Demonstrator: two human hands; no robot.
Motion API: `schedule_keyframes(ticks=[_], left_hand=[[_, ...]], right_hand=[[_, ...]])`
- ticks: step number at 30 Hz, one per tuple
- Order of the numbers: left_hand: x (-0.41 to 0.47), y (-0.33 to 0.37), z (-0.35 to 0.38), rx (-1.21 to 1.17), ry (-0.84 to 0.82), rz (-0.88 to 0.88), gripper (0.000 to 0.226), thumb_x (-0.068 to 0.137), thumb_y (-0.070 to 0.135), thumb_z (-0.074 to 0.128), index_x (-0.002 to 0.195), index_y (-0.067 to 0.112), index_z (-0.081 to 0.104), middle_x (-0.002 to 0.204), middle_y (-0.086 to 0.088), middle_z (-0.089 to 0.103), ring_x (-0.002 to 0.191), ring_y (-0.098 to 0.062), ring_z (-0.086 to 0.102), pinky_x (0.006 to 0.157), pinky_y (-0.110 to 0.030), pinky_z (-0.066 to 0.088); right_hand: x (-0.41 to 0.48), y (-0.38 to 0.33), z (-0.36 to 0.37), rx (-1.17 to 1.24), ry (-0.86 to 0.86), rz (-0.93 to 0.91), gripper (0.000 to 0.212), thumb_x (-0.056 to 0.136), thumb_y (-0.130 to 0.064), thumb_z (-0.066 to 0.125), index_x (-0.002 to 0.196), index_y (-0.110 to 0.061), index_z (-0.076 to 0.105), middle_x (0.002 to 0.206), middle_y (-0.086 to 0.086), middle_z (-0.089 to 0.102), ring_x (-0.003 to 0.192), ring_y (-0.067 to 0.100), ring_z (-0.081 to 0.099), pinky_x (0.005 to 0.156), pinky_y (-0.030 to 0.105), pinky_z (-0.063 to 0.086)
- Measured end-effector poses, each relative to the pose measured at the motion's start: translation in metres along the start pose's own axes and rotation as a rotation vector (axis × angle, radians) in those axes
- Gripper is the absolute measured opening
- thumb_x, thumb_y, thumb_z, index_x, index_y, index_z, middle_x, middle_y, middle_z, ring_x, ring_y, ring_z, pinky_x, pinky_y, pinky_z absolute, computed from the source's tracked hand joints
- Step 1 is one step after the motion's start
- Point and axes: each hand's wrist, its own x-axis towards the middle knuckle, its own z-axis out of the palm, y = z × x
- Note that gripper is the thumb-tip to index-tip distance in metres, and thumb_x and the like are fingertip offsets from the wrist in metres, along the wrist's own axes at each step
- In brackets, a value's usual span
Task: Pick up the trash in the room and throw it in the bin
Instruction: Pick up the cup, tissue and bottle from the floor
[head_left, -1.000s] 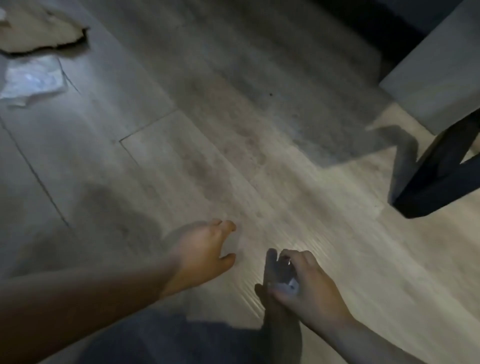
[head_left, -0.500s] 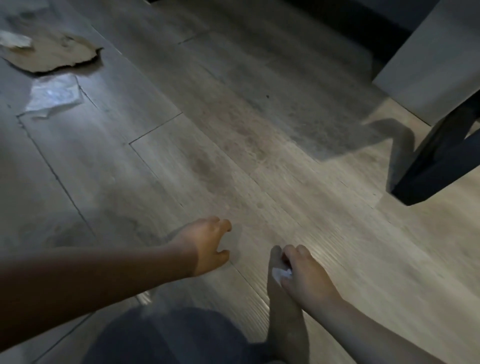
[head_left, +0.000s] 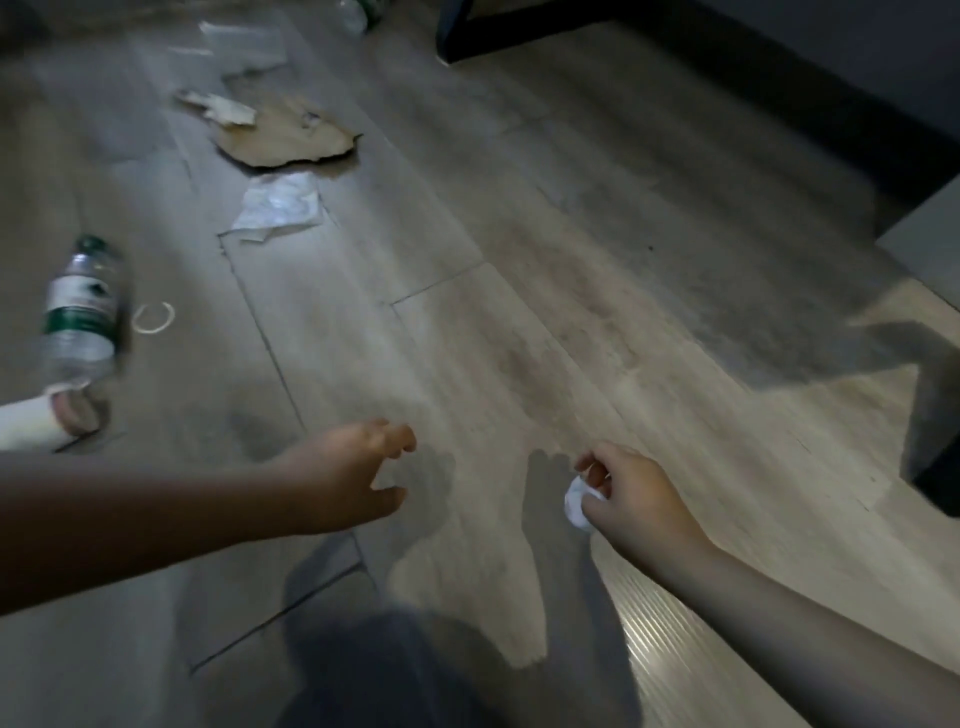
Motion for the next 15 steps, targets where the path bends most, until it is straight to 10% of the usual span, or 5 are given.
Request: schedule_keyframes(ticks=[9, 15], left_hand=[[-0.095, -0.112, -0.001, -0.147, 0.145, -0.388, 0.042, 0.083, 0.037, 0.064, 0.122, 0.023, 0.053, 0.117, 0.006, 0.059, 0.101, -0.012, 0.059, 0.084, -0.026, 0.049], [-0.14, -0.178, 0.013, -0.319, 0.288, -0.622, 0.045, 0.084, 0.039, 0.066, 0.125, 0.026, 0.052, 0.117, 0.008, 0.057, 0.098, -0.005, 0.054, 0.084, -0.023, 0.049]], right_hand=[[0.064, -0.149, 0.058, -0.11, -0.203, -0.326, 0.022, 0.074, -0.005, 0.057, 0.091, -0.018, 0.063, 0.074, -0.005, 0.059, 0.073, 0.004, 0.053, 0.06, 0.014, 0.04], [0.098, -0.24, 0.114, -0.142, -0.29, -0.494, 0.02, 0.078, -0.01, 0.059, 0.095, -0.019, 0.062, 0.081, -0.007, 0.057, 0.076, 0.012, 0.054, 0.068, 0.027, 0.044]])
